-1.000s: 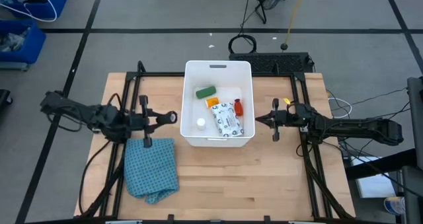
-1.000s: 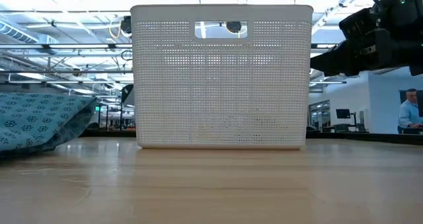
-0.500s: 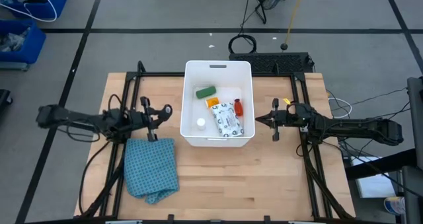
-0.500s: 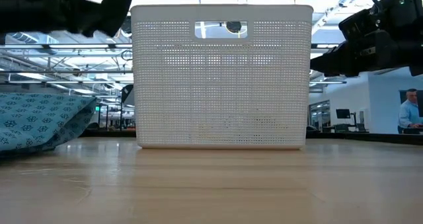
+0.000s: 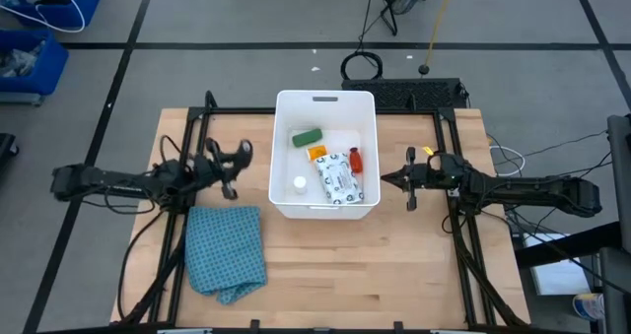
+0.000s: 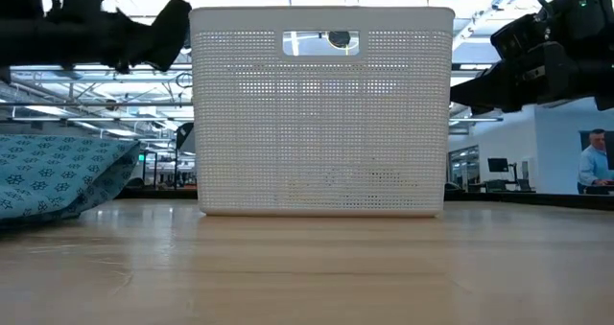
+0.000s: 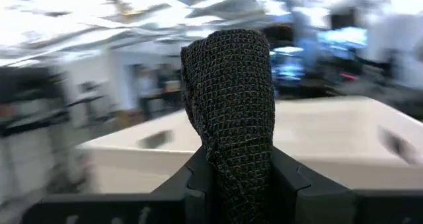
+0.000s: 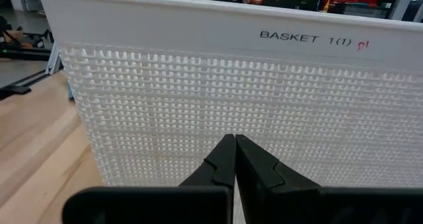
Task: Pick & place medical supplies in basket/bin
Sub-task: Put the black bandage into the white bin
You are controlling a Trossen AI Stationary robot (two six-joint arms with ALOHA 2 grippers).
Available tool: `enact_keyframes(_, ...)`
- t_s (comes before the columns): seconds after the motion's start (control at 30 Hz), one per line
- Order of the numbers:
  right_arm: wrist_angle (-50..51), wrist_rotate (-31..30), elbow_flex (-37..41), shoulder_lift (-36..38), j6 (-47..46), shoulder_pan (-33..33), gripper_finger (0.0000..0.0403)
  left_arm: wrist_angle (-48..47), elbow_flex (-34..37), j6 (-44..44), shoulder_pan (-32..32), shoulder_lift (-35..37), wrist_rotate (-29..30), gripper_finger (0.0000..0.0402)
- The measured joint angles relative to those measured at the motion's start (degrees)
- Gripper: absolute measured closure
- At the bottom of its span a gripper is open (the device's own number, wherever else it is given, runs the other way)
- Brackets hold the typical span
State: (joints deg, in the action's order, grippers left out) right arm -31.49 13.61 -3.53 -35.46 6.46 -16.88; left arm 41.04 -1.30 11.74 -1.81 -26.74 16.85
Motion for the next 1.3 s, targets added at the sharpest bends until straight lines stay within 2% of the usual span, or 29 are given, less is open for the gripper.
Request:
enact_keyframes(0.1, 0.01, 0.00, 0.00, -0.02, -0.01, 0.00, 0.0403, 0.22, -3.87, -2.02, -0.96, -0.92, 5.91, 0.0321)
enact_keyframes(0.27, -0.39, -0.02, 0.00, -0.02, -0.02, -0.02, 0.0403, -17.85, -21.38, 1.16, -2.23, -6.79, 1.78, 0.0321)
enact_keyframes(0.4, -0.92, 0.00, 0.00, -0.02, 0.08, -0.02, 0.0403, -31.46, -39.75, 4.67, -3.75, -18.89, -2.69, 0.0321)
enact_keyframes(0.53, -1.32, -0.01, 0.00, -0.01, 0.31, -0.02, 0.0403, -45.46, -57.09, 8.77, -5.45, -33.28, -3.98, 0.0321)
enact_keyframes(0.7, -1.29, -0.01, 0.00, 0.00, 0.33, -0.02, 0.0403, -57.79, -74.79, 12.59, -7.51, -49.46, -9.50, 0.0321)
enact_keyframes(0.87, -1.24, -0.02, 0.00, -0.02, 0.52, -0.02, 0.0403, -66.24, -89.32, 16.20, -10.24, -63.84, -17.09, 0.0321)
enact_keyframes(1.03, -0.64, 0.00, 0.02, 0.00, 0.31, 0.00, 0.0403, -68.79, -97.35, 16.33, -13.74, -74.64, -24.10, 0.0321)
enact_keyframes(1.3, 1.81, 0.00, 0.02, -0.01, 0.15, -0.02, 0.0403, -69.86, -98.66, 12.22, -18.65, -85.79, -29.55, 0.0321)
